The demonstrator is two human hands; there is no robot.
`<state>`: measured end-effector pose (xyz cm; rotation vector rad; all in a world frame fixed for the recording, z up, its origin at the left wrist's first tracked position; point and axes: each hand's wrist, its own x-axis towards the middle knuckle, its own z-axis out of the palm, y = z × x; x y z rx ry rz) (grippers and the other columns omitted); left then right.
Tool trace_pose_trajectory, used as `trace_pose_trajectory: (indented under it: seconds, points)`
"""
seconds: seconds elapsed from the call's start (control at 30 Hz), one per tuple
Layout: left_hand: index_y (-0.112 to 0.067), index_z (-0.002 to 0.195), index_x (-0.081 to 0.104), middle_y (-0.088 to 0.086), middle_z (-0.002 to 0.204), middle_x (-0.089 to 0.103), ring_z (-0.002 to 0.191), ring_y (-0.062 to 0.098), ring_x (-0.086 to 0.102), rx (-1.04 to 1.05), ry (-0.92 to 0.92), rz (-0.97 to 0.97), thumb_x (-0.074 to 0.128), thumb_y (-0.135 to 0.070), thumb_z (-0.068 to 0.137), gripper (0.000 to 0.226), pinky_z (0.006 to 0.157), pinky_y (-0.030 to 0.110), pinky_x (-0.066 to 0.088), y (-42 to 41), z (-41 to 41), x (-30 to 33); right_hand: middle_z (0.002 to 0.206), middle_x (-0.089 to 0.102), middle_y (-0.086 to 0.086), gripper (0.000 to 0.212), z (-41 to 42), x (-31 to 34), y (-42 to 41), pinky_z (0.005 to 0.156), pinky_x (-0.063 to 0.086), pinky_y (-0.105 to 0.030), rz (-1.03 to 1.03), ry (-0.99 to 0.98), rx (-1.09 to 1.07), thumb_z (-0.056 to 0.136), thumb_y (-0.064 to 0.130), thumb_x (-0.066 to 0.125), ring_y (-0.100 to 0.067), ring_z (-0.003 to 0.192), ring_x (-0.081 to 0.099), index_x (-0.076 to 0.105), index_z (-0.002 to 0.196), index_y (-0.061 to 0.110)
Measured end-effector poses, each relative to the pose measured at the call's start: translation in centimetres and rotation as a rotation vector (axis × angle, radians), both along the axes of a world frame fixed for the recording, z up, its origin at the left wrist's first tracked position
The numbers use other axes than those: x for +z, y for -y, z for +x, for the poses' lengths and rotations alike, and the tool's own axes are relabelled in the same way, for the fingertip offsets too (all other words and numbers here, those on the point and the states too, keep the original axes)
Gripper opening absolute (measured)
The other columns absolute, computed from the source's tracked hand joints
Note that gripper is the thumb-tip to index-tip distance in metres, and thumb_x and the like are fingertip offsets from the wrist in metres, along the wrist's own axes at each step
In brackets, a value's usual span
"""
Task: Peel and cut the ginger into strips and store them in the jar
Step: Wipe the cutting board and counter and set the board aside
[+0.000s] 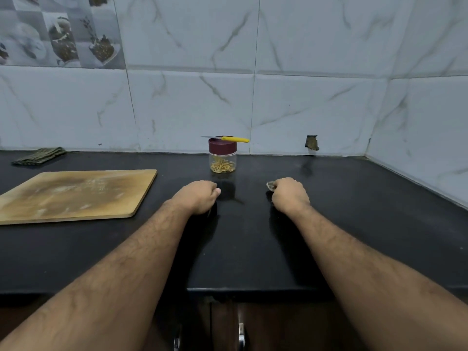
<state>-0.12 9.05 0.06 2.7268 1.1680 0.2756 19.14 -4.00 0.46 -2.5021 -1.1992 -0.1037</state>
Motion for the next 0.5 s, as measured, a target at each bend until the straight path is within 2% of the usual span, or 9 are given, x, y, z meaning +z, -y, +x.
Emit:
trace_pose_trajectory:
  seconds: [0.13,0.23,0.33,0.5]
  points:
    - [-0.015,0.130,0.057,0.006,0.136,0.057,0.123,0.025,0.052,0.007,0.002,-0.012,0.032,-0.041,0.104,0.044,0.105,0.044,0.041,0.3,-0.4,0.0,0.127,0.054,-0.009,0.044,-3.2,0.6,-1.9,0.096,0.048,-0.038,0.134,0.004,0.141,0.089,0.010,0.050,-0.033,0.117,0.051,0.060,0.131,0.019]
    - [-0.016,0.133,0.056,0.005,0.141,0.054,0.129,0.025,0.049,0.019,0.002,-0.013,0.028,-0.046,0.104,0.051,0.108,0.043,0.038,0.2,-0.4,0.0,0.146,0.043,-0.008,0.046,-4.6,-0.7,-4.5,0.109,0.035,-0.043,-0.099,0.010,0.280,0.096,0.023,0.046,-0.032,0.134,0.038,0.048,0.142,0.026]
    - [-0.018,0.131,0.059,0.004,0.140,0.055,0.129,0.024,0.048,0.018,0.035,-0.031,0.022,-0.058,0.101,0.062,0.108,0.043,0.037,0.3,-0.9,-0.1,0.154,0.035,-0.007,0.050,-4.1,-1.3,-5.2,0.115,0.025,-0.043,-0.206,0.074,0.245,0.098,0.028,0.034,-0.030,0.141,0.029,0.039,0.148,0.027]
    - [-0.019,0.141,0.051,0.004,0.154,0.039,0.145,0.022,0.029,-0.006,0.048,-0.045,0.016,-0.064,0.098,0.071,0.117,0.041,0.025,0.3,0.5,-0.3,0.150,0.038,-0.010,0.057,0.9,-0.7,-4.6,0.113,0.030,-0.044,-0.198,-0.012,0.135,0.093,0.028,0.031,-0.033,0.136,0.035,0.037,0.148,0.019]
